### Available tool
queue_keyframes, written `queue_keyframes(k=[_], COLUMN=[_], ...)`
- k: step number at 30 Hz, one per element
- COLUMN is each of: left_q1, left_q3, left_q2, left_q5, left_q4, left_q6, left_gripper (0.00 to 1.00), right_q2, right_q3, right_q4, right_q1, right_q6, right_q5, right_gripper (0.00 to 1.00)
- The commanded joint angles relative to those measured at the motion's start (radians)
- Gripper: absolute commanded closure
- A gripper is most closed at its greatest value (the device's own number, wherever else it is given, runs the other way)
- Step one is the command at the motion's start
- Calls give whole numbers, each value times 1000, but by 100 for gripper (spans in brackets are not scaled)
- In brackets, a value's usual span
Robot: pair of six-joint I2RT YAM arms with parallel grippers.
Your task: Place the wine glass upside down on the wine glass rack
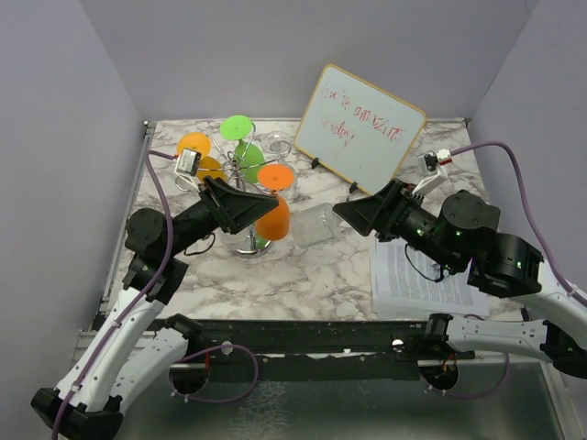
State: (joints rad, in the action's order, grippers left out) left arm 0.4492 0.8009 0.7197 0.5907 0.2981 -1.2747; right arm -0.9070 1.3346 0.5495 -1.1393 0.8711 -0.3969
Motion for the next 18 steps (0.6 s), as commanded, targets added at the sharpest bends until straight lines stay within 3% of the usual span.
queue_keyframes(k=[1,4,12,18], left_q1=[3,3,14,141], left_q3=[92,172,249,243], left_q2=[-37,-3,163,228], left_q5=[60,134,379,426], left_q4=[-108,-191,-259,-270], left_q6=[387,562,793,908], left_gripper=[5,1,1,1], right_q2=[1,-11,-57,-99], right_q3=[53,69,151,211], right_q4=[33,61,113,148], right_q1=[-5,-5,-5,-5], right_q6=[-44,-81,-157,-193], right_q5=[-13,-2,86,131], right_gripper=[99,99,99,99])
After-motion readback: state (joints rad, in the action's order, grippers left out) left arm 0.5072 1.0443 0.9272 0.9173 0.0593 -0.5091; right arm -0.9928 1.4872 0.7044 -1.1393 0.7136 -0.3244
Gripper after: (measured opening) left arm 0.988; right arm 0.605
